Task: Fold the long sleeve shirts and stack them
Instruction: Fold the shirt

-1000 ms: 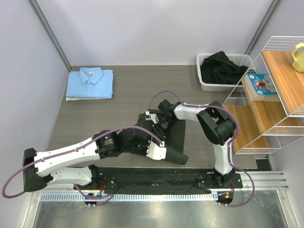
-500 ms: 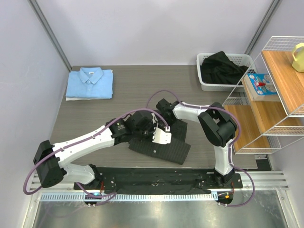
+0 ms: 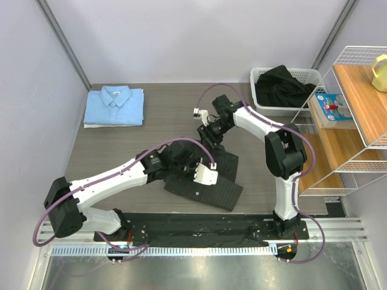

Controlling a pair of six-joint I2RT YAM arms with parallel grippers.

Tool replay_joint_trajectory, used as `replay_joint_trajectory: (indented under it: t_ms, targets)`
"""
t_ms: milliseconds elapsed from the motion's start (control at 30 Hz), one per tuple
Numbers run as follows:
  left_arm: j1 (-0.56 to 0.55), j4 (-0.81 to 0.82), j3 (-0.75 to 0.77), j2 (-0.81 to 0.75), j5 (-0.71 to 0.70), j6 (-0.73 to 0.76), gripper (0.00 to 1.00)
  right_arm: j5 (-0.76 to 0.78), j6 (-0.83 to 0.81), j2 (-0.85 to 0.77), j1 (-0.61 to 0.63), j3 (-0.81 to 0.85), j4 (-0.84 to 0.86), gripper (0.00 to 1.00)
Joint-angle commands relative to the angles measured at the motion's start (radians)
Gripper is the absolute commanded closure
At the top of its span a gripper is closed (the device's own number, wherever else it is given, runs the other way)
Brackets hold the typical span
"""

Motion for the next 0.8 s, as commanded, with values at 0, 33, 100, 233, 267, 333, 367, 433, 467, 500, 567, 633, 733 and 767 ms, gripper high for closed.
replay_joint_trajectory:
  t_ms: [0, 33, 100, 233, 267, 333, 367, 433, 467, 500, 567, 633, 733, 767]
  targets:
    - [0.038, 0.033, 0.027, 0.038, 0.035, 0.046, 0.97, 0.077, -0.054, 0.135, -0.065, 0.132, -0.005, 0.52]
    - [0.047, 0.036, 0.034, 0.059, 0.047, 0.055, 0.97, 0.086, -0.06, 0.15, -0.069, 0.143, -0.005, 0.52]
    - [0.082, 0.047, 0.055, 0.079, 0.053, 0.059, 0.97, 0.104, -0.079, 0.185, -0.072, 0.157, -0.005, 0.52]
    - [0.146, 0.047, 0.112, 0.163, 0.096, 0.073, 0.96, 0.078, -0.089, 0.221, -0.074, 0.15, -0.005, 0.54]
    - [0.156, 0.049, 0.13, 0.179, 0.103, 0.081, 0.96, 0.065, -0.089, 0.224, -0.072, 0.148, -0.007, 0.55]
    - [0.177, 0.062, 0.147, 0.222, 0.116, 0.092, 0.96, 0.051, -0.103, 0.224, -0.072, 0.142, -0.008, 0.57]
    - [0.18, 0.076, 0.153, 0.237, 0.125, 0.096, 0.96, 0.048, -0.106, 0.224, -0.072, 0.14, -0.008, 0.57]
    - [0.195, 0.085, 0.172, 0.269, 0.134, 0.108, 0.96, 0.039, -0.125, 0.221, -0.074, 0.142, -0.01, 0.58]
    - [0.197, 0.11, 0.175, 0.3, 0.139, 0.11, 0.96, 0.037, -0.131, 0.219, -0.074, 0.142, -0.011, 0.59]
    - [0.202, 0.121, 0.182, 0.317, 0.136, 0.112, 0.96, 0.034, -0.138, 0.221, -0.074, 0.145, -0.017, 0.6]
    - [0.211, 0.159, 0.181, 0.363, 0.133, 0.121, 0.96, 0.026, -0.148, 0.227, -0.074, 0.156, -0.025, 0.61]
    - [0.222, 0.185, 0.181, 0.39, 0.128, 0.133, 0.96, 0.02, -0.155, 0.235, -0.074, 0.162, -0.04, 0.62]
    - [0.239, 0.228, 0.173, 0.449, 0.108, 0.135, 0.96, 0.009, -0.161, 0.244, -0.075, 0.163, -0.048, 0.64]
    - [0.242, 0.23, 0.175, 0.461, 0.107, 0.132, 0.96, 0.006, -0.161, 0.245, -0.074, 0.162, -0.048, 0.64]
